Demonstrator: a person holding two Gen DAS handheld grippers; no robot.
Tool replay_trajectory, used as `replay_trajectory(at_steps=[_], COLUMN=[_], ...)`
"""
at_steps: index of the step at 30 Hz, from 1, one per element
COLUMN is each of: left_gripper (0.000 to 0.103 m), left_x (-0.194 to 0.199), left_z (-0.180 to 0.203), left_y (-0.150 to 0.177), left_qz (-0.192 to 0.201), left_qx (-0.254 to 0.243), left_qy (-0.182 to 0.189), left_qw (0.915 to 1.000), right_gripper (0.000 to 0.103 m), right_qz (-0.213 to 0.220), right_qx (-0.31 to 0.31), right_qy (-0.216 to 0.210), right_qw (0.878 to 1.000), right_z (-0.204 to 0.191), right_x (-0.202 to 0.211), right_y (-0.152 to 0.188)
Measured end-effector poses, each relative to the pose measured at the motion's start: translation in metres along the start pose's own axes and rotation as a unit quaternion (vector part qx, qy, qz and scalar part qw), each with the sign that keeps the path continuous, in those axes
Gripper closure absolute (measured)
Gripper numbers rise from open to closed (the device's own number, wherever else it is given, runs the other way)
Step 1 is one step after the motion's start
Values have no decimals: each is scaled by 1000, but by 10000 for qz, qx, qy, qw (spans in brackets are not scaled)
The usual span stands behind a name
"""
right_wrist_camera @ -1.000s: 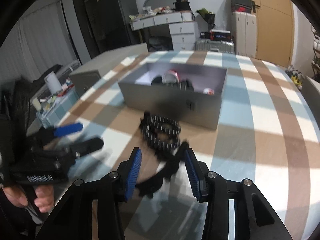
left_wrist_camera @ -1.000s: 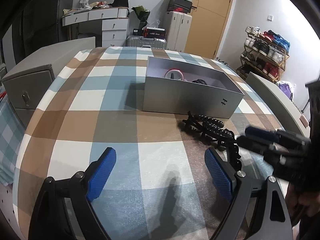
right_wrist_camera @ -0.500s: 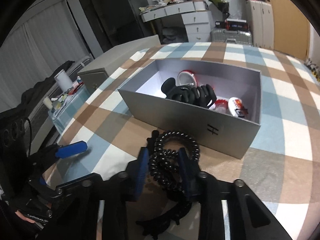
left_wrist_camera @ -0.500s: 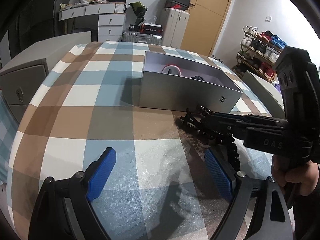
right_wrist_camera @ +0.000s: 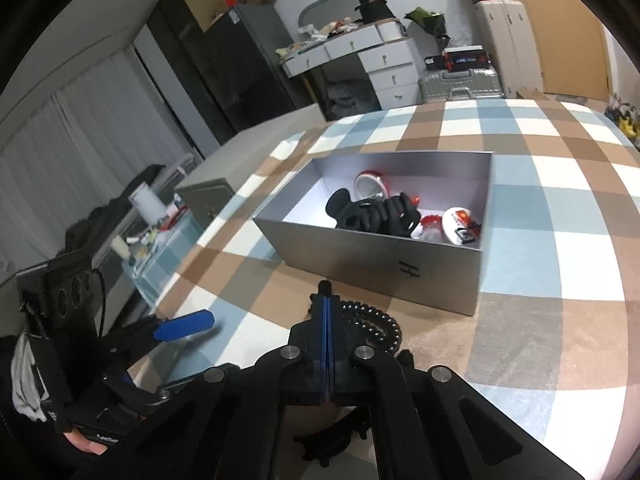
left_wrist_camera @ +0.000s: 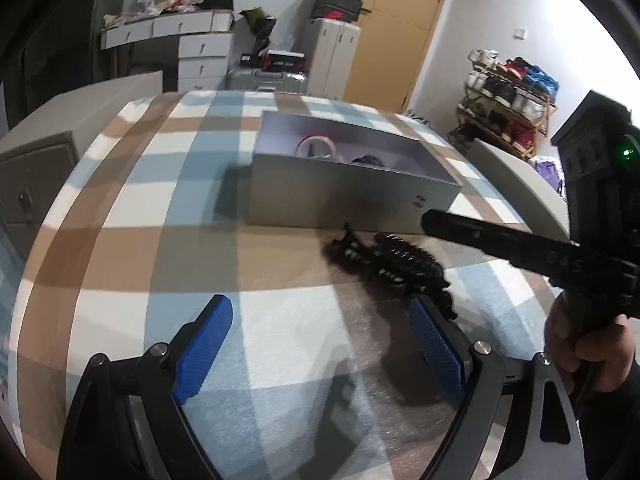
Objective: Organize jewelry
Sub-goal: 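Lower the right tool onto a black coiled bead bracelet and close it, then close the left tool on the second black bracelet while the right tool holds its bracelet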
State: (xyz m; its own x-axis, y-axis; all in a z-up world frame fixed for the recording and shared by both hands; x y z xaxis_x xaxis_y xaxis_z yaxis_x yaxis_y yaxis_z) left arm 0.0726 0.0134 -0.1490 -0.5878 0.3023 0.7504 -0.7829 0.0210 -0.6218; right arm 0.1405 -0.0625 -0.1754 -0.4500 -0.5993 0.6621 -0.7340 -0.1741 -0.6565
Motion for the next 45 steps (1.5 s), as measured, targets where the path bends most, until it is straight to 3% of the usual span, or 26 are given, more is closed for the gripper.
replay_trajectory(at_steps=[5, 13, 18, 22, 25, 31, 40, 42, 45], left_gripper=[16, 16, 16, 16, 16, 16, 15, 15, 15], left_x=[-8, -15, -17, -18, -19, -21, -20, -21, -21], left_z=[6, 2, 2, 1, 3, 10, 18, 20, 25], left_y=[-4, -2, 2, 4, 5, 2, -11, -13, -16], left_qz=[-170, -401, -555, -669, -750, -876, -824, -798, -746], left_qx=[-8, 190, 148, 212, 175, 77, 11, -46, -135], left_qy=[112, 297, 287, 482, 594, 811, 808, 759, 809], left_qw=[9998, 9986, 9979, 9964, 9953, 9928, 9933, 9939, 9938], right_gripper=[102, 98, 69, 69, 82, 86, 87, 95, 97], right_qz=[6, -575, -770, -864, -831, -478, -158, -132, 5], right_qx=[-117, 229, 385, 500, 441, 302, -344, -569, -684], right_qy=[-90, -136, -149, -72, -78, -224, -1010, -1321, -1488], right_qw=[9999, 9980, 9962, 9950, 9955, 9981, 9942, 9895, 9865], right_z=[6, -1, -5, -7, -6, -3, 9, 13, 17], right_x=[3, -15, -24, -30, -29, -14, 5, 9, 19], right_y=[3, 7, 8, 11, 9, 5, 3, 4, 6])
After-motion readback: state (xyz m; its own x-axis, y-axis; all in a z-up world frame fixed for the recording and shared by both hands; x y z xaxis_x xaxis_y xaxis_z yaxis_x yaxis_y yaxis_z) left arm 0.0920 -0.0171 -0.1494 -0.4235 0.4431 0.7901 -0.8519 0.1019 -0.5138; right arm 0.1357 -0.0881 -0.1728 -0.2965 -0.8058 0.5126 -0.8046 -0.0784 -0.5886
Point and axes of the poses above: each gripper's, at about its wrist camera, not at the fingertips, and x roughly against the way its jaws point, z to its right, y to its underside, the point moved 6 cm from there along -x, roughly the way its jaws point, and after that the axes turned 6 degrees about -z, right-handed, at the moved point
